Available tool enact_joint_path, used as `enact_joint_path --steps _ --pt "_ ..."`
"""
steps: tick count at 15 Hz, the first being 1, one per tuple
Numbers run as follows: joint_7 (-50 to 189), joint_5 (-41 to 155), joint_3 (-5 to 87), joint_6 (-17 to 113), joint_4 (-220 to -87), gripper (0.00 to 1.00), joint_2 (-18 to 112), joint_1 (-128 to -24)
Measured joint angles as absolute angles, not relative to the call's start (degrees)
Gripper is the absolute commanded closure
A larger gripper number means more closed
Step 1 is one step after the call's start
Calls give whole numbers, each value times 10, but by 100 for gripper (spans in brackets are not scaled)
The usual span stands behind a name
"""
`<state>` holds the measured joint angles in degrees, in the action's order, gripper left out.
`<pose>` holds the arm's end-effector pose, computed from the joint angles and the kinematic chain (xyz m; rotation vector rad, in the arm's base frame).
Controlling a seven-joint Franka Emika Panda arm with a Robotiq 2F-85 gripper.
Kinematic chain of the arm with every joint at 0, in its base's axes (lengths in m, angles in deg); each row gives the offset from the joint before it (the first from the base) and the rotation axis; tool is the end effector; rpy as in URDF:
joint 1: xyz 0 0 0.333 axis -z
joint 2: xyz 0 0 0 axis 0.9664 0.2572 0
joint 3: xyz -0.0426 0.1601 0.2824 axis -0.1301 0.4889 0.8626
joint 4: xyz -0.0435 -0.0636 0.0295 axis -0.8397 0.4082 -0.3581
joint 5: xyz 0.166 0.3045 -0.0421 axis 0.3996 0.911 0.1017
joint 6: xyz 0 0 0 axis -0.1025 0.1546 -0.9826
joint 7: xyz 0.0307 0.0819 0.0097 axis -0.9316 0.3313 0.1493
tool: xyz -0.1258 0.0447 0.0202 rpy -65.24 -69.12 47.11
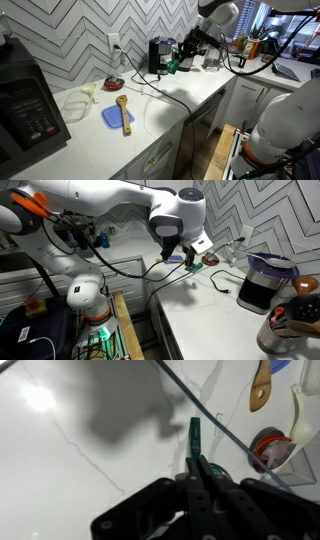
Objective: Remove the green packet from the lunchbox and put it on the drip tray
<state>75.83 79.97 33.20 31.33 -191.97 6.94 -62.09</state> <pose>0.3781 -0.1561 0.5311 -2.5470 1.0193 -0.3039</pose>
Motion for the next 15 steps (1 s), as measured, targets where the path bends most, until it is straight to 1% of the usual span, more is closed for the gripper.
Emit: enact_joint_path --steps 2,3,7,15 --pt "772 801 319 327 -1955 94 47 -599" --pt "777 801 318 330 -1964 99 39 -595" --pt "808 813 318 343 -1966 99 39 -592" --pt "901 927 302 538 -1950 99 153 -590"
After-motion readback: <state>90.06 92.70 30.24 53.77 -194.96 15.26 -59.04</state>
